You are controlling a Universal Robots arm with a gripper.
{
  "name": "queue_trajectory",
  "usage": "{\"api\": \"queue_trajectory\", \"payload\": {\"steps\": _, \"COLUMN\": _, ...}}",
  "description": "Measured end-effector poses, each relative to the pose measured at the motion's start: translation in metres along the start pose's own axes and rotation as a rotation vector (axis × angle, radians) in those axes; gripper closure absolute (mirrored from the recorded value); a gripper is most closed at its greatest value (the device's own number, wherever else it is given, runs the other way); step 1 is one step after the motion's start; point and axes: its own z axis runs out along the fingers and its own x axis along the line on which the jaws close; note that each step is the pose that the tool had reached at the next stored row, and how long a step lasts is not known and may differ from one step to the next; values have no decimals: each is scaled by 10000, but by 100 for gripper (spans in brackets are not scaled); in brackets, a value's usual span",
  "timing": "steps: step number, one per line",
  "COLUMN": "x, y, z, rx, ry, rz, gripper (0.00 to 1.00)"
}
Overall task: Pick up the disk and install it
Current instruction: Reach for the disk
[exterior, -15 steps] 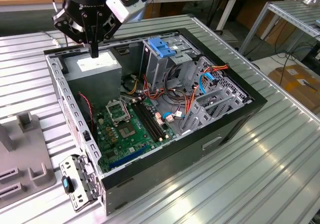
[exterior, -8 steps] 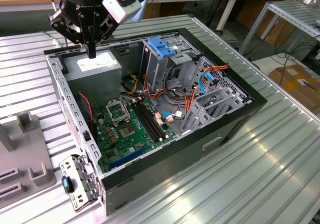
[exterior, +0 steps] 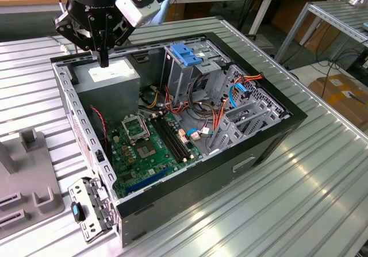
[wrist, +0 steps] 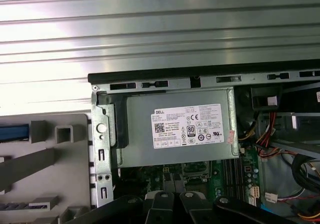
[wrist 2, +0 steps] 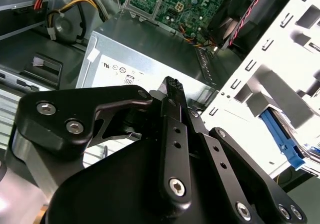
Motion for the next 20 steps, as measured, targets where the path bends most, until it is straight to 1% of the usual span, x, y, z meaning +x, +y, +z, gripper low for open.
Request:
{"api": "queue_trajectory", "payload": {"steps": 14, "x": 62, "y": -5, "z": -2, "rx": 0, "ry": 0, "rz": 0, "gripper": 89}}
{"api": "queue_trajectory", "payload": {"steps": 20, "x": 105, "y": -8, "z": -3, "rx": 1, "ry": 0, "rz": 1, "gripper": 89}}
